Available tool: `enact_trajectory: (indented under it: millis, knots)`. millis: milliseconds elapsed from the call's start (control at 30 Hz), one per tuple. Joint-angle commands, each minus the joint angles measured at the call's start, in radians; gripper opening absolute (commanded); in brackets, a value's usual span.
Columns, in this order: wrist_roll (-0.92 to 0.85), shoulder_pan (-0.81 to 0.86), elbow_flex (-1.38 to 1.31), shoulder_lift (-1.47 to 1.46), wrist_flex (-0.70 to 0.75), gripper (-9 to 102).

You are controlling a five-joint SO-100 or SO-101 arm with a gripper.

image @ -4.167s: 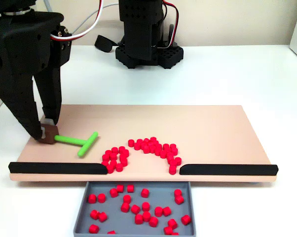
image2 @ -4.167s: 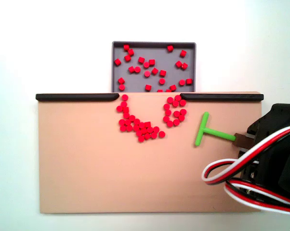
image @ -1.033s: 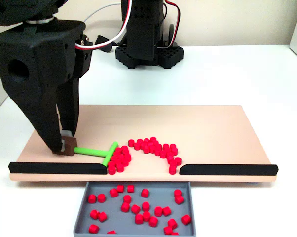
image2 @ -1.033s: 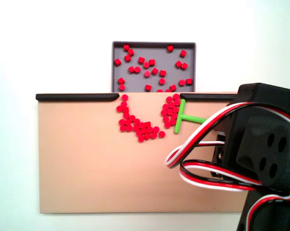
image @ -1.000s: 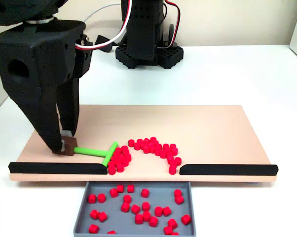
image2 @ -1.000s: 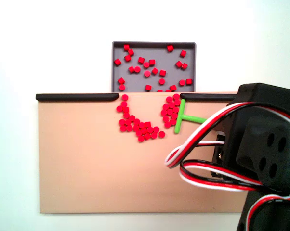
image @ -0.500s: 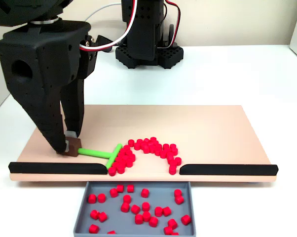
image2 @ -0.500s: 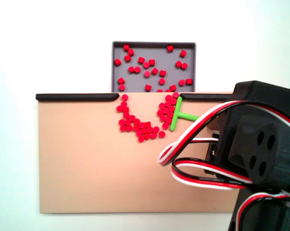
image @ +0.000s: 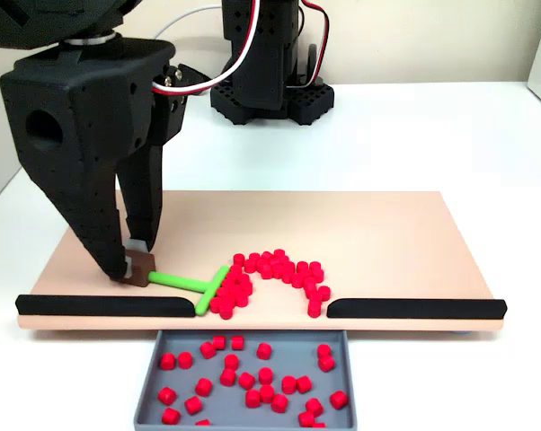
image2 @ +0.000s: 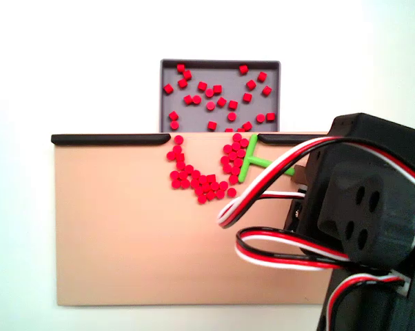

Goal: Push granules from right to the grey container

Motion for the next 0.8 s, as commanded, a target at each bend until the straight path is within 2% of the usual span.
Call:
enact_trajectory:
  millis: [0,767]
  knots:
    - [0.011,0.005,-0.032,0.009,0.003,0]
    - [0.058,-0.005,-0.031,0.012,0.005,0]
